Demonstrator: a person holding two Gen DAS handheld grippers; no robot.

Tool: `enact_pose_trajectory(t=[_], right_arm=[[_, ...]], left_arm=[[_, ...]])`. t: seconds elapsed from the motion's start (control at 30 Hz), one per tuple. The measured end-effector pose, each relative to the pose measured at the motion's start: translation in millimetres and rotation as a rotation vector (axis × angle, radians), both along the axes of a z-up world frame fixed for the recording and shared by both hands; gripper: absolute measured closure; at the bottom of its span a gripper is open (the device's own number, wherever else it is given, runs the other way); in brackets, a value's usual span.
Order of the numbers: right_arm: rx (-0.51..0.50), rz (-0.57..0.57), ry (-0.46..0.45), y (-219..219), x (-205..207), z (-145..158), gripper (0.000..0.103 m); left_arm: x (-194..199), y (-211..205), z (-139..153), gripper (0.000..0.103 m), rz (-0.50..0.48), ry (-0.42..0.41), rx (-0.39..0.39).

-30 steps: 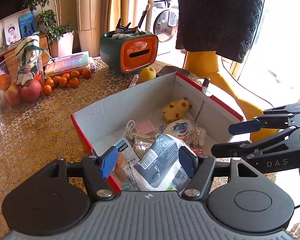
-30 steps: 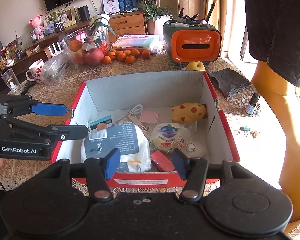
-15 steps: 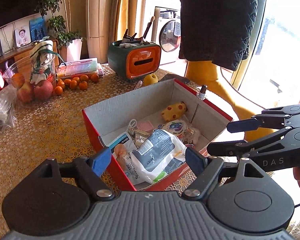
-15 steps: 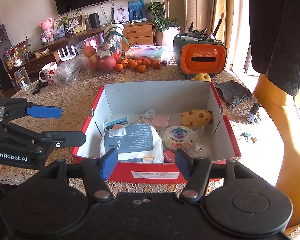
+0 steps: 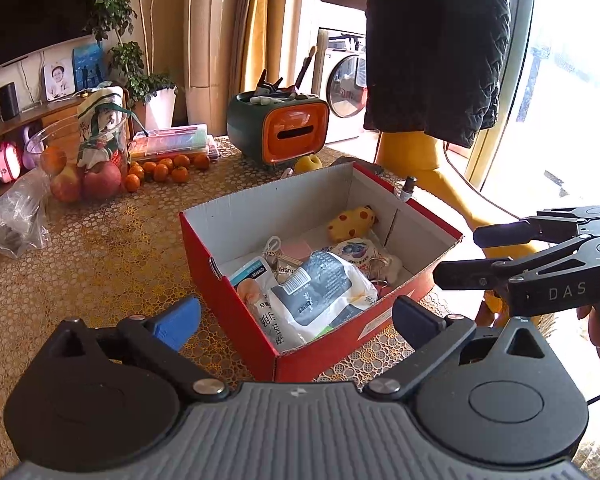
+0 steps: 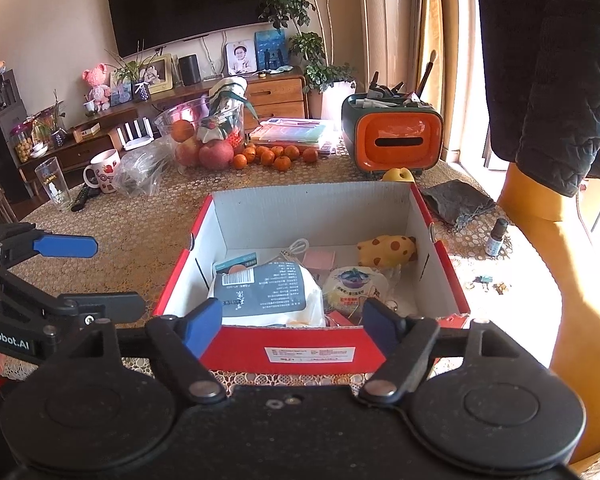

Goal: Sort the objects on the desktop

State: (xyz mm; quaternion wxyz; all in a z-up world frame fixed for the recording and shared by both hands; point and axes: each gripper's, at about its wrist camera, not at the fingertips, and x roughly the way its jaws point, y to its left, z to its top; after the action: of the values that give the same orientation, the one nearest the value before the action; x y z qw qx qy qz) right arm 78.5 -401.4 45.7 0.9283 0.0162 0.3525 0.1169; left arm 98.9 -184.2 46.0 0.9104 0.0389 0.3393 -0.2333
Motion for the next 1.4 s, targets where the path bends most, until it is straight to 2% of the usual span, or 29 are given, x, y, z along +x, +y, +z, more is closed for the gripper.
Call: enact_pose_trajectory(t=[0.2,0.33,0.73,1.4], right_arm=[[0.032,0.004,-0.026,-2.8,-9.9,-2.7,0.010],[0.005,0.005,-0.050,0.1,-14.4,-4.8,0.000],[-0.048,-0.014,-0.096,7.9,-27.1,-13.2,0.001],[-0.060,-0.021,-0.071,16.9,-33.7,-16.8,0.001]], left_arm=[[-3.0,5.5,-2.4,0.000,0.034,-0.006,-0.018],[-3.2,6.9,-6.0,0.000,0.049,-0.006,-0.020],[-10.4,2.8,-16.6,0.000,0.065,-0.014,0.013],[-25.4,2.2,-18.4,0.000,0.060,0.008,0.021]])
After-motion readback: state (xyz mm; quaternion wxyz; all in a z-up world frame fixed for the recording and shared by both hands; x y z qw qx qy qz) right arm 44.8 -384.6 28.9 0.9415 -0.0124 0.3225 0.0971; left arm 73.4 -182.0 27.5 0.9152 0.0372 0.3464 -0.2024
